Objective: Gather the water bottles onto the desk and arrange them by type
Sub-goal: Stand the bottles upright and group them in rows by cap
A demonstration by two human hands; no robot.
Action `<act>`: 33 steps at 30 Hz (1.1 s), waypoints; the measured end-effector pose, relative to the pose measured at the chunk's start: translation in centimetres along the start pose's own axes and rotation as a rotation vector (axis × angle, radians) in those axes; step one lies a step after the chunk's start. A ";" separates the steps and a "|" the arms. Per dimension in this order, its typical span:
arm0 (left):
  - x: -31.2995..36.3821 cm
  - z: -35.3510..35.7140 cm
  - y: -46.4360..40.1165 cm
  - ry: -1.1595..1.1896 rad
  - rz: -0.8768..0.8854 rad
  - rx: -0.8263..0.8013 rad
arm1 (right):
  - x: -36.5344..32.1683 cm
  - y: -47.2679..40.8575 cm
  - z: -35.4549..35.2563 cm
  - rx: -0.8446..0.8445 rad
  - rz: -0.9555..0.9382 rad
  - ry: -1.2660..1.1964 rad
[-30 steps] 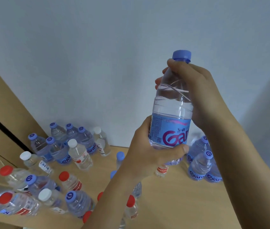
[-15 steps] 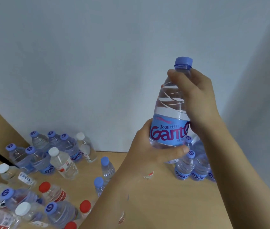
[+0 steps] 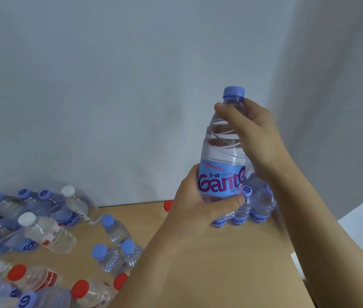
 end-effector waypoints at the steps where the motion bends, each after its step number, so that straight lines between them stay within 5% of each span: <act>1: -0.4 0.8 -0.2 -0.004 -0.008 -0.006 | 0.4 0.0 -1.0 0.006 0.007 0.044; 9: -4.8 8.2 -1.4 0.074 -0.084 -0.118 | 4.8 0.7 -8.8 0.030 0.149 0.354; 33: -22.5 21.0 -2.6 -0.096 -0.276 -0.258 | 20.1 8.8 -21.2 -0.050 0.381 0.263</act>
Point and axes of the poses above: each hand's wrist, its own y-axis away from the middle knuckle, its own z-axis out of the palm, x = y × z, the point moved 8 cm from there along -y, towards the middle knuckle, and after that the axes turned 12 degrees about -y, right-handed, at the moved point
